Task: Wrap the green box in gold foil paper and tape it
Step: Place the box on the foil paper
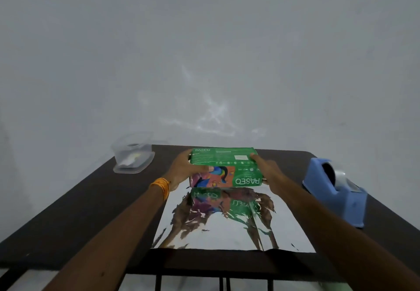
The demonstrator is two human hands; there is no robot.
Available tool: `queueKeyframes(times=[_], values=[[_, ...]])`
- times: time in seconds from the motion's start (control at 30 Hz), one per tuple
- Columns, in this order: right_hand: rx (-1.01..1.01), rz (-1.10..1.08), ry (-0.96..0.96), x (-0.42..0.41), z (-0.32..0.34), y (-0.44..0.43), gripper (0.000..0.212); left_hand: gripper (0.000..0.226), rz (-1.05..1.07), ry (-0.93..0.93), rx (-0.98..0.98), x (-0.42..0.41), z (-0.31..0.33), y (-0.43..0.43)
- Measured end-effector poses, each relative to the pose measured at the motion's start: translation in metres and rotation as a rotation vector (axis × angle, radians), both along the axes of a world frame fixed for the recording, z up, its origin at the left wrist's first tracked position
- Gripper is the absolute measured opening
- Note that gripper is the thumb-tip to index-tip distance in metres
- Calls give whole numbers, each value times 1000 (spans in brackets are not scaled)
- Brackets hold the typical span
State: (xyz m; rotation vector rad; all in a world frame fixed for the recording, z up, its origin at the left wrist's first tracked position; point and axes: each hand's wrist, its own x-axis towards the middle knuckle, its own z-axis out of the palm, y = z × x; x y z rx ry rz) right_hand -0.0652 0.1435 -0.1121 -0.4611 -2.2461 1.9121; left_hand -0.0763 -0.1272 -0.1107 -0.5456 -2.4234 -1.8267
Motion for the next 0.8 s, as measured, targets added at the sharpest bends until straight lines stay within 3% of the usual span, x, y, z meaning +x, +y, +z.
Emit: queueKeyframes(times=[0.3,0.47,0.6,0.7,0.8], values=[[60,13,-74,-22,-25,12,75,53,13,-53,-21,-21,-12,2],[115,20,-123,-16,-24,10,62,61,27,-62,-30,-19,-19,3],[192,37,-88,-28,-22,19,77,42,25,-83,-41,-18,-10,-5],[287,-44,-20,-38,-16,30,64,65,148,-118,-79,-35,-4,-20],[294,-39,3,-59,-11,46,50,50,257,-117,-76,-55,-3,-31]])
